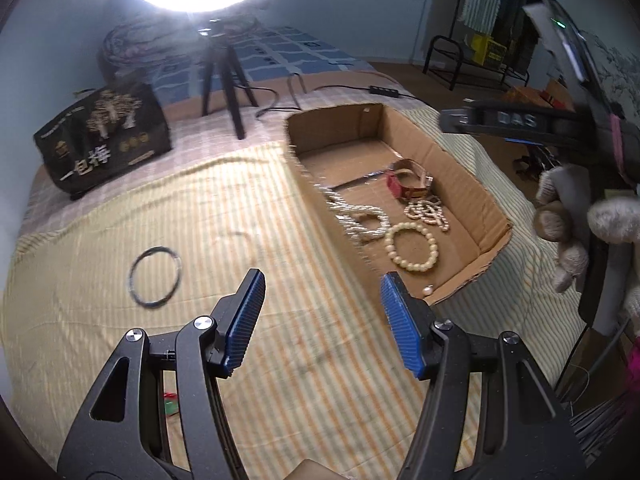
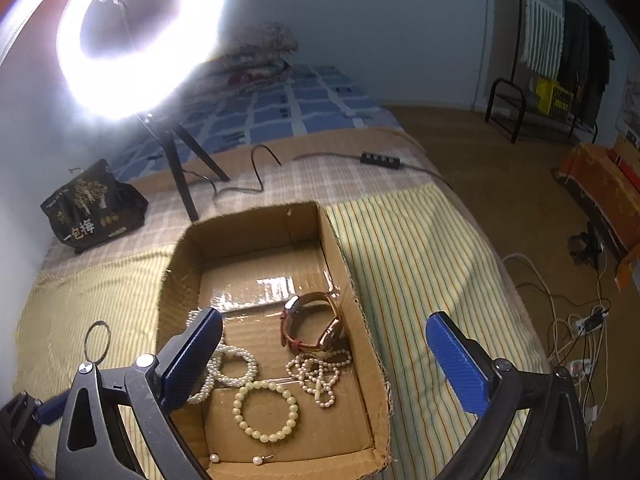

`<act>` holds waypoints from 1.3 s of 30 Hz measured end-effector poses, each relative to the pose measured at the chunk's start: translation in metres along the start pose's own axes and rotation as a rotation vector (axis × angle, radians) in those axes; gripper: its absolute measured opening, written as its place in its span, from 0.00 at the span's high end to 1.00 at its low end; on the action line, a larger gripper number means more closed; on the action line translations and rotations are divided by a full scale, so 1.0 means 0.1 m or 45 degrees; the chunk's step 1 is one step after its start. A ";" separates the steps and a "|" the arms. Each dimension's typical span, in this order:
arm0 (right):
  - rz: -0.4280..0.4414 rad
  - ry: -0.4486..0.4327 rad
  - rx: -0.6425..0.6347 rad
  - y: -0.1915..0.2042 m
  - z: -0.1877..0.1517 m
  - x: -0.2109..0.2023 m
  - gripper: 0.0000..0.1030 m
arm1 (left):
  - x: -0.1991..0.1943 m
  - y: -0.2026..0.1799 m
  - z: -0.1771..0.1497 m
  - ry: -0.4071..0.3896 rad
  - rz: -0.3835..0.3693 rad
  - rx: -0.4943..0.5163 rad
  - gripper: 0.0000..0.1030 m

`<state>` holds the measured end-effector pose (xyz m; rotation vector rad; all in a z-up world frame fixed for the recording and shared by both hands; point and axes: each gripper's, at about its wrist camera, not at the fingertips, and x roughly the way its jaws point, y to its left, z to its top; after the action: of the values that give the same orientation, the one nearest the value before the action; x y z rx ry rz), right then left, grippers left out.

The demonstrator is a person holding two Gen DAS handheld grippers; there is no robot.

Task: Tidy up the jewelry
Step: 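Move the left tool to the dark bangle while the right tool approaches the green jade pendant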

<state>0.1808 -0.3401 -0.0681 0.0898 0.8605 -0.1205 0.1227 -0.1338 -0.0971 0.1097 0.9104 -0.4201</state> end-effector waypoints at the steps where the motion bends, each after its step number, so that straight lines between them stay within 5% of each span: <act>1: 0.007 -0.016 -0.005 0.02 -0.01 -0.04 0.00 | -0.04 0.07 -0.02 -0.002 0.011 -0.010 0.40; 14: 0.196 -0.069 -0.097 0.68 -0.14 -0.30 0.01 | -0.46 1.01 -0.35 -0.009 0.145 -0.144 0.40; 20: 0.264 0.008 -0.183 1.12 -0.19 -0.24 0.02 | -0.56 1.48 -0.55 0.012 0.207 -0.245 0.40; 32: 0.520 0.211 -0.462 1.90 -0.91 -0.16 0.26 | -0.42 2.05 -0.63 0.041 0.151 -0.398 0.40; 39: 0.665 0.280 -0.635 2.32 -1.38 -0.22 0.40 | -0.01 2.17 -0.40 0.104 0.084 -0.410 0.58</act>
<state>0.0963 -0.0910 -0.1337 -0.1436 1.0374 0.6019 0.1790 0.0753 -0.1386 -0.1384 1.0414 -0.2048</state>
